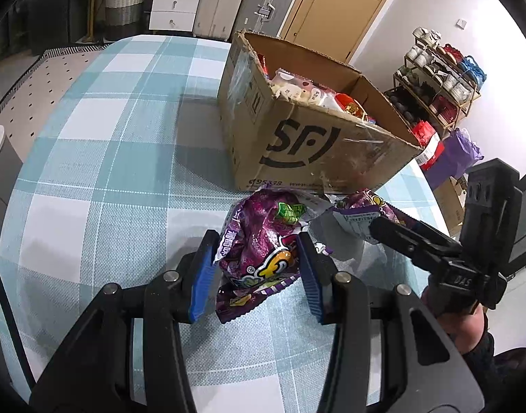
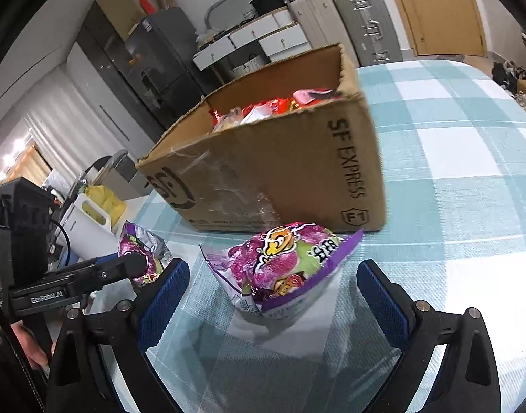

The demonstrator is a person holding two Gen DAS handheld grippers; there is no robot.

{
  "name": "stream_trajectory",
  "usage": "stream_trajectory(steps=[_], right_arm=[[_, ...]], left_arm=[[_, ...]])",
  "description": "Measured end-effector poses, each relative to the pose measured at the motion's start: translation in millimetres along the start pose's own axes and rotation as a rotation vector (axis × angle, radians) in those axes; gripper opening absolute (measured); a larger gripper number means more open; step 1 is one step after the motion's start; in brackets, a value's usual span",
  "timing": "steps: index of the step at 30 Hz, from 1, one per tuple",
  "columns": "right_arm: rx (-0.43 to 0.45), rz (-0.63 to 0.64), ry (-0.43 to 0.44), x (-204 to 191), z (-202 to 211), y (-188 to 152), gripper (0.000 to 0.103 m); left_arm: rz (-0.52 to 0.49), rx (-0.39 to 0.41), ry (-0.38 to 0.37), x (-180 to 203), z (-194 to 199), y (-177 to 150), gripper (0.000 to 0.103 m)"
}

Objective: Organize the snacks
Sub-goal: 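Grasp a purple candy bag with the left gripper while the right grasps the other, then lift and carry both purple candy bags over the cardboard box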

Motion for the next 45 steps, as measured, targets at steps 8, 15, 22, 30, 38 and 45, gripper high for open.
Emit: stream_trajectory(steps=[8,15,22,30,38,45], right_arm=[[-0.037,0.035,-0.027,-5.0,-17.5,3.8,0.098],[-0.059,0.047,0.015,-11.8,-24.0,1.9,0.073],[-0.048,0.019,0.048,-9.8,-22.2,-2.8,0.059],[-0.005,0.042,0.070,-25.5,-5.8,-5.8,0.055],[0.014,0.044,0.079,-37.8,12.8,-14.8,0.055],[0.084,0.058,0.088,-50.5,50.5,-21.9,0.055]], left_arm=[[0.015,-0.003,0.006,-4.6,0.0,1.3,0.043],[0.028,-0.007,0.010,-8.0,3.3,-0.4,0.043],[0.035,0.003,0.004,-9.4,11.1,-3.5,0.043],[0.026,0.015,-0.005,-7.6,24.2,-13.2,0.043],[0.024,0.036,-0.014,-7.1,42.0,-23.4,0.043],[0.028,0.078,-0.005,-5.7,61.5,-30.2,0.043]])
Point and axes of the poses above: each gripper's, at about its wrist camera, not at the fingertips, and z roughly against the way its jaws point, x to its right, y to its top, the point moved 3 cm from there along -z, roughly the way its jaws point, and after that the axes turned 8 degrees about z, right-handed, at the moved point
